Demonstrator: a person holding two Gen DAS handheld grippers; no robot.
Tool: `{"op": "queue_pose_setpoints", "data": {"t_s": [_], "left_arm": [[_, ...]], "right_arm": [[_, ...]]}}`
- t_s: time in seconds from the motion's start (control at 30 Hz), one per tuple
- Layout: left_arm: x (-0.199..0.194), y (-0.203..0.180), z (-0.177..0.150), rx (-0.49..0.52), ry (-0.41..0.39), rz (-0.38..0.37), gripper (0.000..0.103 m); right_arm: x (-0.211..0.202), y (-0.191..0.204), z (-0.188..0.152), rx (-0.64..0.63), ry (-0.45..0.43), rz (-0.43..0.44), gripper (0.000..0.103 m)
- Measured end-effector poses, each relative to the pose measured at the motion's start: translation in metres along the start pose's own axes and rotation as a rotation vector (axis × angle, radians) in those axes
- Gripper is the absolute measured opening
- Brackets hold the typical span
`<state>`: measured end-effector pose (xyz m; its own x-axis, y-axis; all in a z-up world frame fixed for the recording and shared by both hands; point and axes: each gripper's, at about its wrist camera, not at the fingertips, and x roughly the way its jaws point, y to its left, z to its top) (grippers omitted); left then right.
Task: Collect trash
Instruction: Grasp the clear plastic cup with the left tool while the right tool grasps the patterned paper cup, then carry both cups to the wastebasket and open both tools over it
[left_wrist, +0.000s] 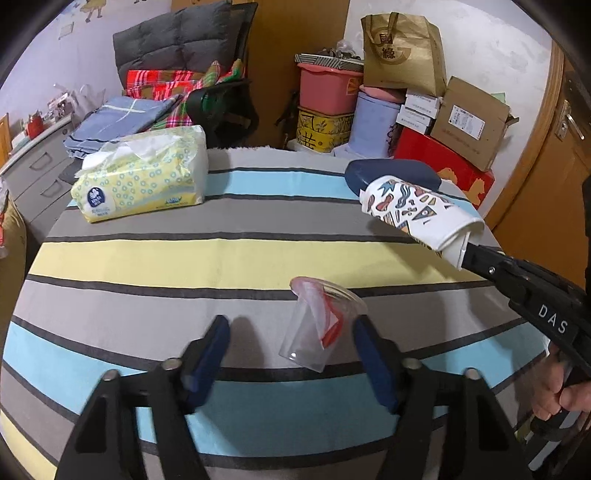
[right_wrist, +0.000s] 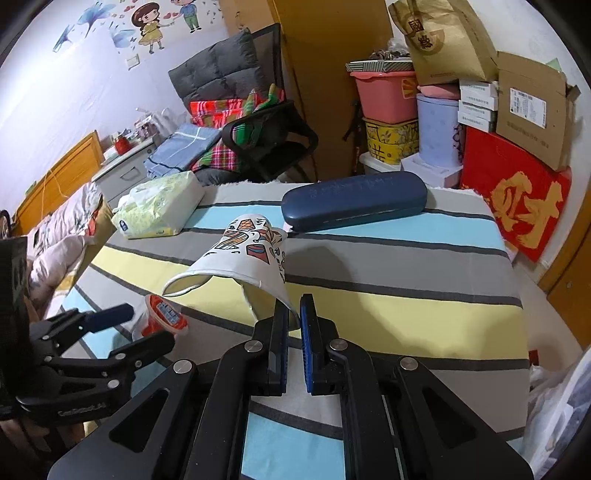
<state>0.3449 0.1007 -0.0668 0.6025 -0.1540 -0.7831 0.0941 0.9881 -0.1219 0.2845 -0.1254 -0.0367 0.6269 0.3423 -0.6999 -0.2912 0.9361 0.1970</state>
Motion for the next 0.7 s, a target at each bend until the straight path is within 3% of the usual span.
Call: {"op": "queue_pose_setpoints", "data": {"t_s": [0.17,0.23,0.7], "left_arm": [[0.003,-0.001,0.002,-0.006,0.006,-0.028,0.042],[0.003,-0.002,0.002,-0.002,0.007,-0.039,0.028],[-0.037,-0.031,-0.002,0.026,-0.062,-0.069,0.028]], "right_arm": [[0.000,-0.004,-0.001,0.014,-0.003,0.006,0.006],[-0.001,-0.006,-0.002,0.013,-0.005,-0.001,0.006],[-0.030,-0.012,-0.004,0.044,-0.054,0.012,0.006]]}}
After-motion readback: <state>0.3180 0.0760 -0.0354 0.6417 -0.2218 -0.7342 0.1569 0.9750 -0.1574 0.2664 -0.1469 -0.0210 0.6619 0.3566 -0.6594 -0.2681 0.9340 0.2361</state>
